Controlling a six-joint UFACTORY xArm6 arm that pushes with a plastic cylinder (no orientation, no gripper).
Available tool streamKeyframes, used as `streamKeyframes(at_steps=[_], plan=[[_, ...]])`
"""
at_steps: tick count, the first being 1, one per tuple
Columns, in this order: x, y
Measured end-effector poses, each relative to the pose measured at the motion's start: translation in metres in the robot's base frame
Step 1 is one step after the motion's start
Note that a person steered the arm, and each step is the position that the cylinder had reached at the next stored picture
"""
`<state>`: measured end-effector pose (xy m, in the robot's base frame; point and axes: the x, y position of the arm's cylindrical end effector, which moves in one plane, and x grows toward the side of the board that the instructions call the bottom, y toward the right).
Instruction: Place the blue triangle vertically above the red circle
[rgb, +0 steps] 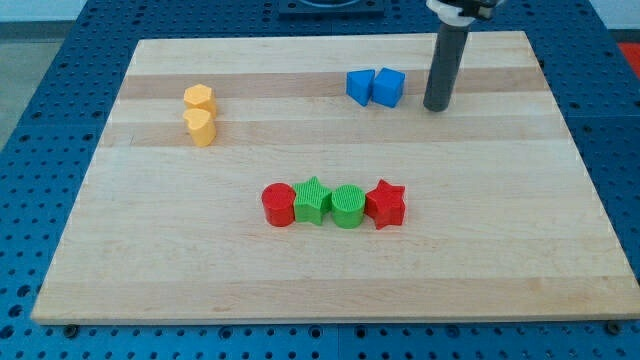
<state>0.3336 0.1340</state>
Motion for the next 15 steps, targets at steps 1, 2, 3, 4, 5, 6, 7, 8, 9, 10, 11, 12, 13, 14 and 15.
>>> streamKeyframes(at_steps=[1,2,3,4,5,6,7,8,9,10,11,12,13,14,15], plan=[[-0.005,-0.003],[-0.005,-0.008],[-0.002,-0.027],[0.004,-0.055],[0.01,-0.085],[0.011,-0.118],[0.013,-0.146],[0.016,-0.145],[0.016,-0.074],[0.015,-0.062],[-0.019,-0.072],[-0.019,-0.074],[-0.019,-0.088],[-0.019,-0.125],[-0.019,-0.147]])
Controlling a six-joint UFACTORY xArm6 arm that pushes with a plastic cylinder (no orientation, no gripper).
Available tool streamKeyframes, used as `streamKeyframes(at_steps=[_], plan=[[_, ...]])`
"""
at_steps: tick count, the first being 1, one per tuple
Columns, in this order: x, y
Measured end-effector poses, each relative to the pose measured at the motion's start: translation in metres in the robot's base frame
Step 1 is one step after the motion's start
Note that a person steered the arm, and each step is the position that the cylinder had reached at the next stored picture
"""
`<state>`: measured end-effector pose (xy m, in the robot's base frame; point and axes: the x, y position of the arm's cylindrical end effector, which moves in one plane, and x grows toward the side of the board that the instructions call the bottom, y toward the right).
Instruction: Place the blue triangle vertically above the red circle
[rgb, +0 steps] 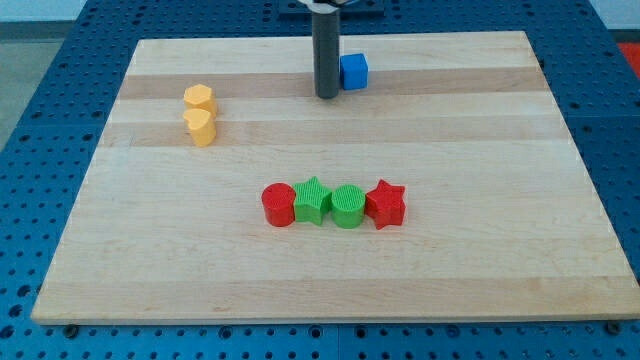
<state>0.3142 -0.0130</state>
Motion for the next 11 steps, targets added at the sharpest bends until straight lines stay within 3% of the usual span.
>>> streamKeyframes(at_steps=[2,3,6,7,11], plan=[[-0.023,0.071],[-0.058,0.07],[-0.081,0.036],[-0.076,0.011],[0.031,-0.048]])
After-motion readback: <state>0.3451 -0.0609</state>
